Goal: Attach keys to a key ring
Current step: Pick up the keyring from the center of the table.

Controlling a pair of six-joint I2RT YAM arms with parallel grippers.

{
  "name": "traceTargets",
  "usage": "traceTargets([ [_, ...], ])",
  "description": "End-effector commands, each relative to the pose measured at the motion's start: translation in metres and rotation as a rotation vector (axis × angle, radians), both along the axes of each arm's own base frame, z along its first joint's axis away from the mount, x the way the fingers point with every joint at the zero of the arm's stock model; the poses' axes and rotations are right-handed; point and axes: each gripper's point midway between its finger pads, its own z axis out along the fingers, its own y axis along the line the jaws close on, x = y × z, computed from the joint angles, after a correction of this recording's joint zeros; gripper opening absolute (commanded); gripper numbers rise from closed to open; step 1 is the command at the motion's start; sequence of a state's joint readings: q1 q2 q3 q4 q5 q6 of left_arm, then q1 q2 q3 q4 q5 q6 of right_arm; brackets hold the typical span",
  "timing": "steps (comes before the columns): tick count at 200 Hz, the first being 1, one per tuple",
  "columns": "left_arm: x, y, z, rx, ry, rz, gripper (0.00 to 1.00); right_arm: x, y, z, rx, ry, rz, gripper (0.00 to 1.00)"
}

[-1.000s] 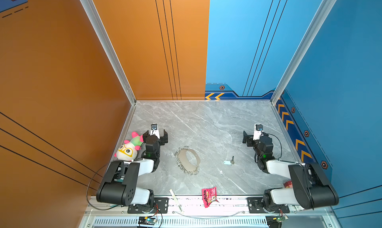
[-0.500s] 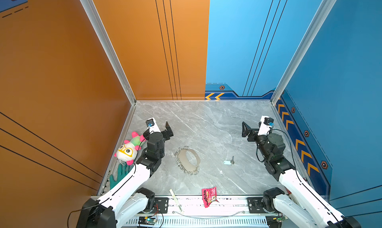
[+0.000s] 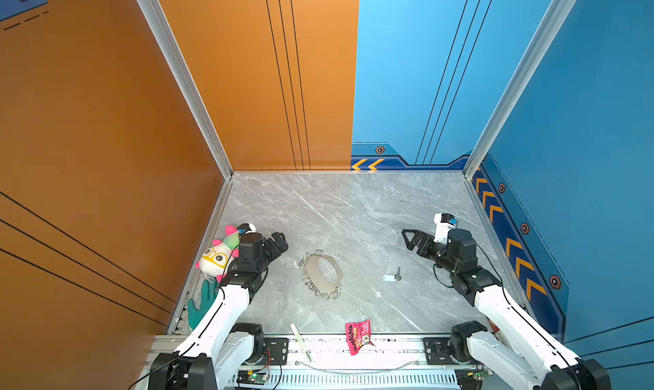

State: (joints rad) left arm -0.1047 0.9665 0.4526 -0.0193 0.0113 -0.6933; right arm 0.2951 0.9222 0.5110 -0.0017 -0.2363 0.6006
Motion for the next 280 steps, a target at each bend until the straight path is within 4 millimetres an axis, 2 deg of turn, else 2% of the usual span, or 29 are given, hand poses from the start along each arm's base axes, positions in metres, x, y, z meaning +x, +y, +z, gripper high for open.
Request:
traceTargets([
  [1,-0.009,-0.026,-0.004,0.031,0.102,-0.109,0.98,-0.01,0.022,-0.003,-0.146,0.027,0.074,1.0],
  [17,-0.024,-0.039,-0.016,0.086,0.199,-0.162,0.98,-0.018,0.046,-0.009,-0.183,0.056,0.143,0.99],
  [49,-0.045,-0.065,-0.027,0.125,0.297,-0.272,0.98,-0.037,0.089,-0.024,-0.326,0.118,0.292,0.96],
  [64,-0.051,-0.074,-0.029,0.106,0.308,-0.303,0.98,-0.056,0.117,-0.031,-0.416,0.134,0.408,0.94],
  [85,-0.055,-0.074,-0.03,0.103,0.303,-0.299,0.98,-0.08,0.149,-0.043,-0.542,0.153,0.552,0.89],
  [106,-0.057,-0.058,-0.031,0.152,0.274,-0.244,0.98,-0.096,0.169,-0.055,-0.638,0.17,0.66,0.82],
  [135,-0.061,-0.038,-0.029,0.144,0.232,-0.163,0.98,-0.106,0.188,-0.062,-0.697,0.203,0.741,0.7],
  [188,-0.066,-0.016,-0.028,0.125,0.203,-0.099,0.98,-0.114,0.211,-0.078,-0.742,0.285,0.803,0.53],
  [227,-0.07,-0.012,-0.041,0.096,0.238,-0.081,0.98,-0.114,0.22,-0.092,-0.791,0.306,0.808,0.46],
  [280,-0.07,-0.01,-0.041,0.094,0.239,-0.084,0.98,-0.109,0.237,-0.107,-0.792,0.361,0.795,0.36],
])
